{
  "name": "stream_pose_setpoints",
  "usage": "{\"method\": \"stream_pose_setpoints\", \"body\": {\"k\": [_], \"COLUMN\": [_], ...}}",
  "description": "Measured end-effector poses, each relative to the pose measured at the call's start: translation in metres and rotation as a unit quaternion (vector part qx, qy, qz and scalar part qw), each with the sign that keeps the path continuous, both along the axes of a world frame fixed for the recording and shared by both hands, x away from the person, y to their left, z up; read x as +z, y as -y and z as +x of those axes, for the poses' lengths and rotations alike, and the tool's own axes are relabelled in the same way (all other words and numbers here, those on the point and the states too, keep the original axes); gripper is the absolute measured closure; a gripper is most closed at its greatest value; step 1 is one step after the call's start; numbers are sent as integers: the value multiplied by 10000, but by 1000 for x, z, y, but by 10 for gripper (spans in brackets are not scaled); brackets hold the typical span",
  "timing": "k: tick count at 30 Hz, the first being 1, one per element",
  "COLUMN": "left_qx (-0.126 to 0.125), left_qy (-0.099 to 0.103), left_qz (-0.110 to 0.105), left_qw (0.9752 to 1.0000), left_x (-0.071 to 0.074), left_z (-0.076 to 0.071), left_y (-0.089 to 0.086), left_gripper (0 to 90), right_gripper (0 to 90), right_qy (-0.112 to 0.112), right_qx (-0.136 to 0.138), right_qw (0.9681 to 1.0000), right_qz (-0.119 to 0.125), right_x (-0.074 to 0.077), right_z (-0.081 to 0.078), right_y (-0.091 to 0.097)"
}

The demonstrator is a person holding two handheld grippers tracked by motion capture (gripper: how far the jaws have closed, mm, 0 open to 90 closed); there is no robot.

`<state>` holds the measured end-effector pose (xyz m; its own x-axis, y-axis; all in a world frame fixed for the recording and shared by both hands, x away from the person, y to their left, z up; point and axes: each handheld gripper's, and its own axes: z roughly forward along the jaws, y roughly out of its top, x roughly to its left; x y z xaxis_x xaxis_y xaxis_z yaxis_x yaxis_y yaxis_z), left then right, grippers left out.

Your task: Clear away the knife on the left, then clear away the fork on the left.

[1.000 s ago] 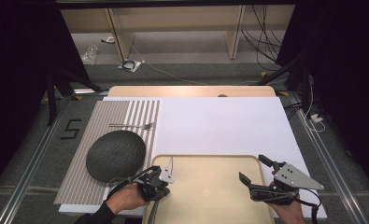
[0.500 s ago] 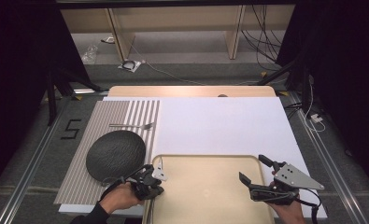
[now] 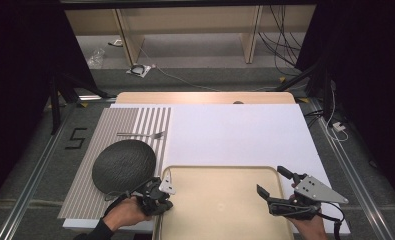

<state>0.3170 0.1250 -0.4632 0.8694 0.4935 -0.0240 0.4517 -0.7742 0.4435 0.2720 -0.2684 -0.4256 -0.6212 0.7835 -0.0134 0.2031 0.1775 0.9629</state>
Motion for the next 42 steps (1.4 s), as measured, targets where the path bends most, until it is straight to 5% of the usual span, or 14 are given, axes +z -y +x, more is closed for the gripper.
{"method": "stream_pose_setpoints", "body": {"k": [10, 19, 31, 42], "left_qx": [280, 485, 1111, 1512], "left_qy": [357, 762, 1182, 1291], "left_qz": [-646, -866, -1157, -1227], "left_qw": [9969, 9921, 9800, 9723], "left_x": [15, 20, 26, 27], "left_z": [5, 7, 15, 24], "left_y": [-2, -4, -15, -27], "left_gripper": [521, 307, 212, 212], "right_gripper": [137, 136, 136, 136], "right_qy": [16, 3, 0, -12], "right_qx": [-2, -19, -13, -2], "right_qw": [10000, 10000, 10000, 10000], "right_qz": [52, 51, 39, 26], "right_x": [-1, -1, 0, 0], "right_z": [1, 0, -1, -1], "right_y": [2, 3, 2, 1]}}
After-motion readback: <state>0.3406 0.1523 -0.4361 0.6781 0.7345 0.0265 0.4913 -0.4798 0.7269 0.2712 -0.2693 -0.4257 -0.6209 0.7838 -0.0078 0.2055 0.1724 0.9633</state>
